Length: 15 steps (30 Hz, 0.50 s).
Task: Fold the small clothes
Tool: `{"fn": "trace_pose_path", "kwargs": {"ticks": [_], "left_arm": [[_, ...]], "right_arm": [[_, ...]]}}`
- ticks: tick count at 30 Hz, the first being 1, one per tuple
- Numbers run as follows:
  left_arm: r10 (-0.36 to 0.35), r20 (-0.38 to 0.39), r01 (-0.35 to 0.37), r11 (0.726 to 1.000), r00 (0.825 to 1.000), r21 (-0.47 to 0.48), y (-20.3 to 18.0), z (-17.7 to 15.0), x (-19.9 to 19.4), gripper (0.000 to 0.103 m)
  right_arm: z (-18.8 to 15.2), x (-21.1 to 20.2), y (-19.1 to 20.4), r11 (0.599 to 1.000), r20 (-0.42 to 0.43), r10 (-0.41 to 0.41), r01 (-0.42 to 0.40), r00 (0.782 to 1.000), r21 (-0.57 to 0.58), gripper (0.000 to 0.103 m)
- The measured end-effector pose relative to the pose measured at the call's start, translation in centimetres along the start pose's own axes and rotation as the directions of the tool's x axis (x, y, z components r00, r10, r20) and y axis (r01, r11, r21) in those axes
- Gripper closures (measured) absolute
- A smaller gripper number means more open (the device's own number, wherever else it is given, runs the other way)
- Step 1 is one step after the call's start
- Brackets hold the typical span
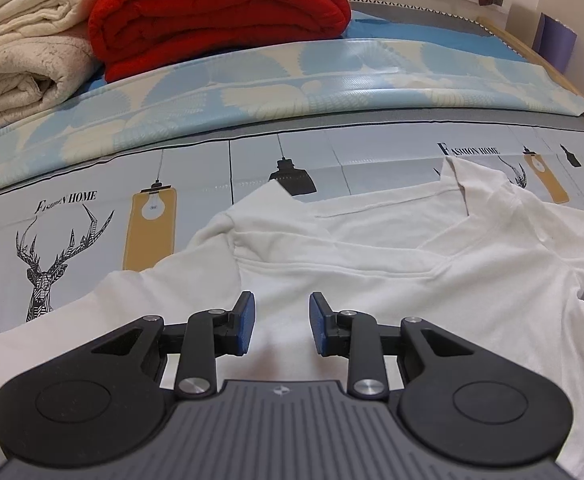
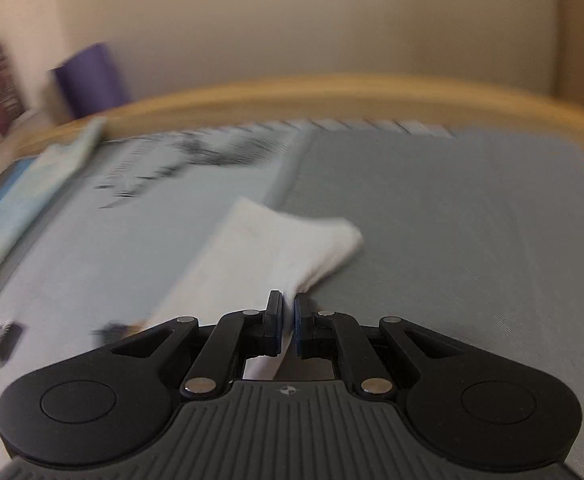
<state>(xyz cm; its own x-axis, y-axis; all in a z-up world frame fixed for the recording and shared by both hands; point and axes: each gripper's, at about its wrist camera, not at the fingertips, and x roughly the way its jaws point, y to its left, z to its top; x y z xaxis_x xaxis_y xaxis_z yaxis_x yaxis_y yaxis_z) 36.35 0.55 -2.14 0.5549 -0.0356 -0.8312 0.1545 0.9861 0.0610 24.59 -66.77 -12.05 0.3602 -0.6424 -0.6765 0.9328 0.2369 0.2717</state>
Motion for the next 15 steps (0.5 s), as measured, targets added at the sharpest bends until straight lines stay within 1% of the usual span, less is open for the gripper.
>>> {"fn": "trace_pose_path", "kwargs": {"ticks": [1,4,8,9,10,12,13,14,15], "left_arm": [[0.0,0.0,0.0,1.0,1.0,0.003,0.0,0.0,0.0,0.07],[0.0,0.0,0.0,1.0,1.0,0.012,-0.1,0.0,0.2,0.07],[-0.002,-0.005,0.002,1.0,1.0,0.007,0.0,0.0,0.2,0.069],[-0.002,-0.004,0.002,1.0,1.0,0.006,0.1,0.0,0.1,0.069],[-0.001,-0.004,0.001,1.0,1.0,0.005,0.3,0.0,0.1,0.069],[0.002,-0.001,-0.002,1.0,1.0,-0.002,0.6,0.0,-0.1,0.069],[0.003,0.0,-0.003,1.0,1.0,-0.007,0.8,0.0,-0.1,0.069],[0.005,0.001,-0.005,1.0,1.0,-0.011,0.9,0.0,-0.2,0.069],[0.007,0.002,-0.007,1.0,1.0,-0.013,1.0,0.0,-0.3,0.069]], "right_arm": [[0.1,0.0,-0.4,1.0,0.003,0.013,-0.013,1.0,0.002,0.098],[-0.2,0.1,-0.3,0.998,-0.011,0.041,-0.041,0.999,-0.043,0.097],[-0.3,-0.2,0.2,0.997,-0.012,0.036,-0.037,0.999,-0.066,0.092],[-0.4,-0.5,0.4,0.996,-0.004,0.021,-0.022,1.0,-0.082,0.093],[-0.2,-0.6,0.6,0.996,0.006,-0.014,0.015,1.0,-0.093,0.093],[0.3,-1.2,1.0,0.989,0.035,-0.118,0.121,0.992,-0.085,0.093],[0.4,-2.2,1.5,0.979,0.082,-0.178,0.185,0.981,-0.086,0.093],[0.3,-3.5,2.3,0.966,0.154,-0.22,0.237,0.963,-0.1,0.09],[0.0,-5.0,3.5,0.955,0.246,-0.225,0.264,0.943,-0.138,0.087]]}}
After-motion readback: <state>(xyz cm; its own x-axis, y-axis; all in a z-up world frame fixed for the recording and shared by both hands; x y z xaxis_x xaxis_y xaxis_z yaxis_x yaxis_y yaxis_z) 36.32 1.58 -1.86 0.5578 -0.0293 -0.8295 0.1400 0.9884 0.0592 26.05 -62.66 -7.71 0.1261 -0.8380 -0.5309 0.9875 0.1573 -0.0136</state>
